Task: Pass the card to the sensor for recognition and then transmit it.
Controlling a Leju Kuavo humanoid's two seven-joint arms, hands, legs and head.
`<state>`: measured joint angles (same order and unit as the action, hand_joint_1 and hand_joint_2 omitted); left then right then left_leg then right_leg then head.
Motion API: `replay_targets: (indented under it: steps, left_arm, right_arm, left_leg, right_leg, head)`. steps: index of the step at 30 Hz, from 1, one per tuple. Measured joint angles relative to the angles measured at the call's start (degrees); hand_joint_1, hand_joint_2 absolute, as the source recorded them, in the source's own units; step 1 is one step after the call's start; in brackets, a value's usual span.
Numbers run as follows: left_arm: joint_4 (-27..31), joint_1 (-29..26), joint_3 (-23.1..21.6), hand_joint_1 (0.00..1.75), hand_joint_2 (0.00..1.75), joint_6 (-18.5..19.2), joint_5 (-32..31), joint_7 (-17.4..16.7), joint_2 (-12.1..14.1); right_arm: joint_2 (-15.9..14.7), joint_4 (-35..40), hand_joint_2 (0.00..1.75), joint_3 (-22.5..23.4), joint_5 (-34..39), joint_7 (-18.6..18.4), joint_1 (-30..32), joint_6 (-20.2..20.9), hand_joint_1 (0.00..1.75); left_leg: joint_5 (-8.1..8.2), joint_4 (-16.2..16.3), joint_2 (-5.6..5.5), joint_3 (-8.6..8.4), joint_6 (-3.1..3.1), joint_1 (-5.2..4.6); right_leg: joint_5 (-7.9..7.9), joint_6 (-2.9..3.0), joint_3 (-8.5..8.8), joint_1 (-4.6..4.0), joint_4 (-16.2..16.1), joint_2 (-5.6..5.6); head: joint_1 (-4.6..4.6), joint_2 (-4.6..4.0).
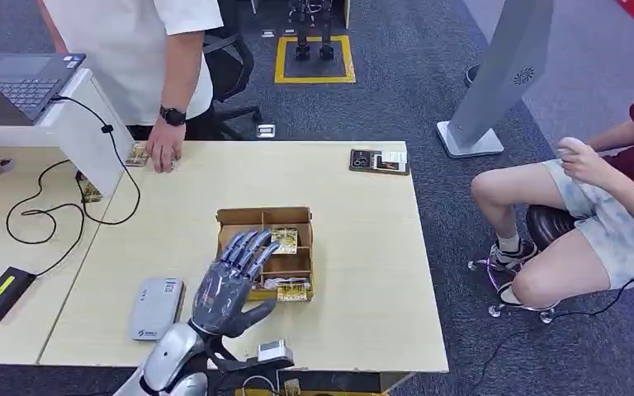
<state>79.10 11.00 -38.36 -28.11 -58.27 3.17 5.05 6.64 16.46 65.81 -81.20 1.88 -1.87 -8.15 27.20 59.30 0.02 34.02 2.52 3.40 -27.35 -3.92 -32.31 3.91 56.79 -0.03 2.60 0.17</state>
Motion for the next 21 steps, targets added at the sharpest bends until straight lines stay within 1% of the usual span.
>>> replay_targets:
  steps: [6,8,14,21]
  left_arm:
    - [-2.03,1.75,-0.09,0.00,1.75,1.49,4.04,0.33,-1.44]
    - [-3.10,2.48,-0.09,0.00,1.75,1.77,4.24,0.31,-1.94]
    - [-6.44,4.98,-0.09,0.00,1.75,1.90,0.31,-2.40,-2.56]
    - [-9.92,7.16,-0.09,0.00,1.75,3.63,-2.49,-4.20,-2.60]
  right_arm:
    - [-0.17,-0.77,1.75,-0.15,-0.61,-0.04,-0.20,-0.17,0.00]
    - [-0.22,-1.00,1.75,-0.22,-0.66,-0.04,-0.31,-0.22,0.00]
    - [-0.50,-1.77,1.75,-0.59,-0.68,-0.35,-0.66,-0.52,0.00]
    - [-0.72,-2.21,1.75,-1.18,-0.68,-0.50,-0.79,-0.50,0.00]
  left_leg:
    - [0.00,0.00,0.00,0.01,0.00,0.00]
    - [0.00,0.00,0.00,0.00,0.00,0.00]
    - [-0.01,0.00,0.00,0.00,0.00,0.00]
    - [0.00,0.00,0.00,0.01,0.00,0.00]
  right_leg:
    - [0.00,0.00,0.00,0.00,0.00,-0.01]
    - [0.00,0.00,0.01,0.00,0.00,0.00]
    - [0.00,-0.01,0.01,0.00,0.00,0.00]
    - [0.00,0.00,0.00,0.00,0.01,0.00]
  head:
    - [0.00,0.00]
    - [0.00,0.00]
    - [0.00,0.00]
    - [0.00,0.00]
